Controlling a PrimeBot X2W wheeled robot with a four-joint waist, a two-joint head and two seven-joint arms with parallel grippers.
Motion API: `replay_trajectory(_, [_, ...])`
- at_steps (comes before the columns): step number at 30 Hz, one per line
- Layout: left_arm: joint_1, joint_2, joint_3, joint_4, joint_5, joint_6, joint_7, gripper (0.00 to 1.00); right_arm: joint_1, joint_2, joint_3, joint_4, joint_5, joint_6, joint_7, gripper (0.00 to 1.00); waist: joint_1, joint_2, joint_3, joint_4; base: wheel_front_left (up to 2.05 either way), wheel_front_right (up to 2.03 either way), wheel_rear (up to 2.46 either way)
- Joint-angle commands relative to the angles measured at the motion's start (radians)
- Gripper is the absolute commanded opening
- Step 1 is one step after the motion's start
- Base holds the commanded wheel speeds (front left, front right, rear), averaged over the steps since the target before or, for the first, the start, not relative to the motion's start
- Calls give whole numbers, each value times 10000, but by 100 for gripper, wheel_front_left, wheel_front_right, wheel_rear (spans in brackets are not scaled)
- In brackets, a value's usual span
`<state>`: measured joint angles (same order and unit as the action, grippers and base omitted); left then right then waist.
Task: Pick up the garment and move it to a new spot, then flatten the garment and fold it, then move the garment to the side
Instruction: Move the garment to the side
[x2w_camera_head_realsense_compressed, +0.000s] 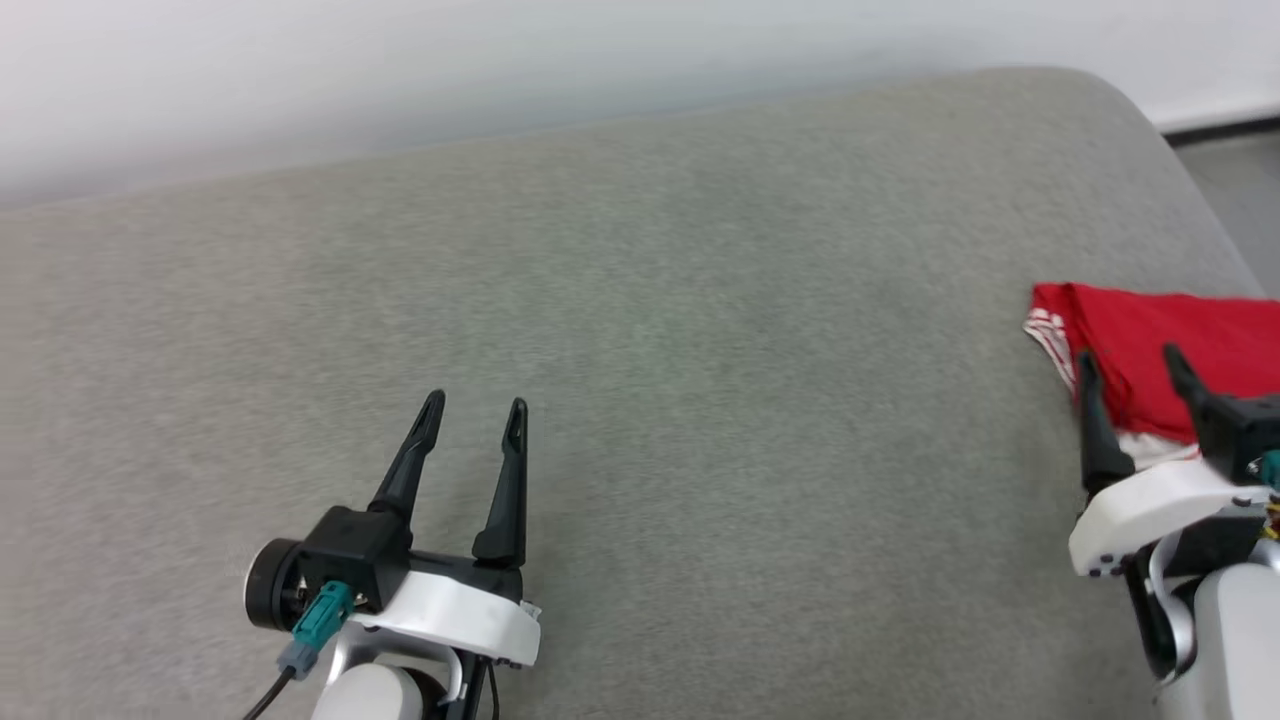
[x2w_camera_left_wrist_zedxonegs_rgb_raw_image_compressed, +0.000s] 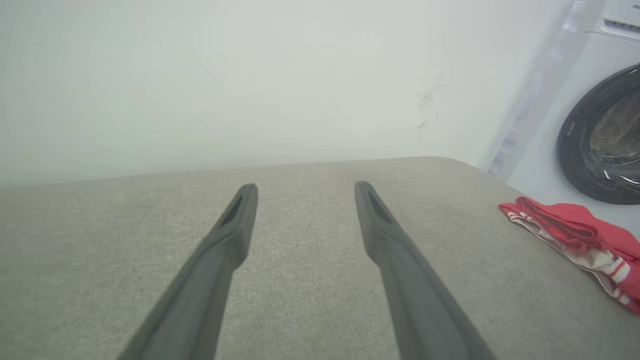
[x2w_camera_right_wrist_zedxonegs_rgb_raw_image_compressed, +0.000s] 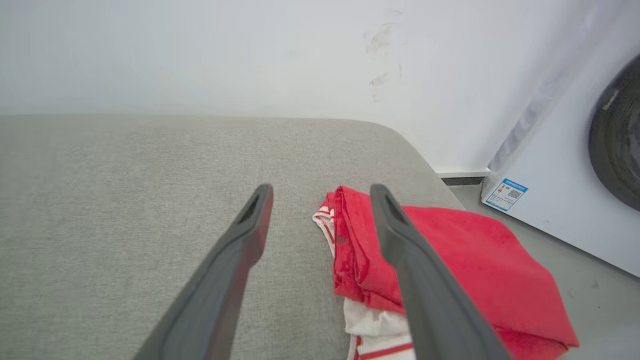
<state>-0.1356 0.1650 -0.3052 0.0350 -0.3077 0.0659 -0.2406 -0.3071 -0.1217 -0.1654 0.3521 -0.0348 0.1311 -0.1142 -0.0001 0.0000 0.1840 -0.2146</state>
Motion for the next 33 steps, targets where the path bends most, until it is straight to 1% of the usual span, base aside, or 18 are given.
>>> replay_trajectory(1, [136,-38,50,65,-30,61,-70,100,382,91,171,-390,271,-7,128,100,1,0,-467,745,0,0,0])
replay_trajectory(7, [352,-45,279,287,-124,204,-169,100,1279,368,769,-1750,858,-7,465,100,1,0,-778,1678,0,0,0])
replay_trajectory(11, [580,56,588,389,-192,322,-199,100,1721,498,1243,-2487,1025,-8,682,100,1,0,-974,1961,0,0,0])
replay_trajectory(13, [750,130,744,416,-191,390,-217,100,1980,509,1431,-2828,1089,-7,795,100,1,0,-1114,1987,0,0,0])
replay_trajectory(14, [750,130,744,416,-191,390,-217,100,1980,509,1431,-2828,1089,-7,795,100,1,0,-1114,1987,0,0,0])
replay_trajectory(19, [1258,302,985,540,-186,459,-239,100,2814,572,1583,-3596,1153,-7,992,100,1,0,-1577,1993,0,0,0])
replay_trajectory(28, [1924,322,1065,804,-221,487,-256,100,4133,670,1619,-4762,1136,-7,1313,100,1,0,-2211,1856,0,0,0])
replay_trajectory(33, [1870,283,1053,948,-241,448,-259,100,4202,691,1623,-4872,1138,-5,1413,100,1,0,-2293,1822,0,0,0])
